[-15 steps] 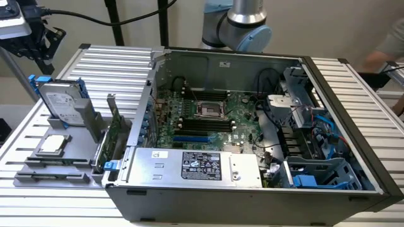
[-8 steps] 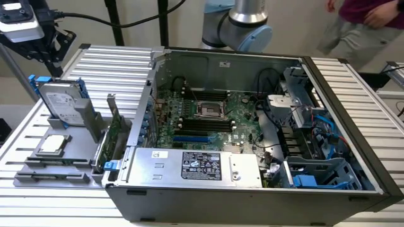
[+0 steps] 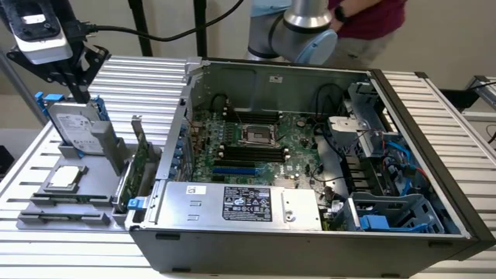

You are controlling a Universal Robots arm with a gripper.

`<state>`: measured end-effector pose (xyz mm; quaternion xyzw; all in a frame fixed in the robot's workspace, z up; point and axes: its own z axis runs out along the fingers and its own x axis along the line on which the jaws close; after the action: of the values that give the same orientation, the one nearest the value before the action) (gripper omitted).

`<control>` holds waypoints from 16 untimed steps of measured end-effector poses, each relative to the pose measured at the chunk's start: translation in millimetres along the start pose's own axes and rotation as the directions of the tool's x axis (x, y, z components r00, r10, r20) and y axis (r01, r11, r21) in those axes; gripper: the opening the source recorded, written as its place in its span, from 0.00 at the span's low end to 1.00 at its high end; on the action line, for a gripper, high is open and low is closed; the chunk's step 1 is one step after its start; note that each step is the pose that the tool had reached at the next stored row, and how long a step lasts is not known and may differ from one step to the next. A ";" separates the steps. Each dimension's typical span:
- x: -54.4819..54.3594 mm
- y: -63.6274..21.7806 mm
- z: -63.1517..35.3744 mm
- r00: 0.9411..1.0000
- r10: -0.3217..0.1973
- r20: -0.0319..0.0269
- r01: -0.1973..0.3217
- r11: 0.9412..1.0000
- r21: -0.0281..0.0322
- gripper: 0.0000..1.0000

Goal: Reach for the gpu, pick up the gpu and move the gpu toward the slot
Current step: 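Reach for the gpu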

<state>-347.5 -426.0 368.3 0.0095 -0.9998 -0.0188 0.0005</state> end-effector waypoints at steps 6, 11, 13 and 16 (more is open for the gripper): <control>-12.8 -16.4 3.2 1.000 0.000 0.000 0.000 1.000 0.000 0.11; -22.0 -29.8 6.2 1.000 0.000 0.000 0.000 1.000 0.000 0.11; -25.9 -34.7 7.5 1.000 0.000 0.000 0.000 1.000 0.000 0.11; -32.6 -41.0 9.8 1.000 0.000 0.000 0.000 1.000 0.000 0.11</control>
<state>-314.1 -466.0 356.9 0.0095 -0.9998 -0.0186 0.0004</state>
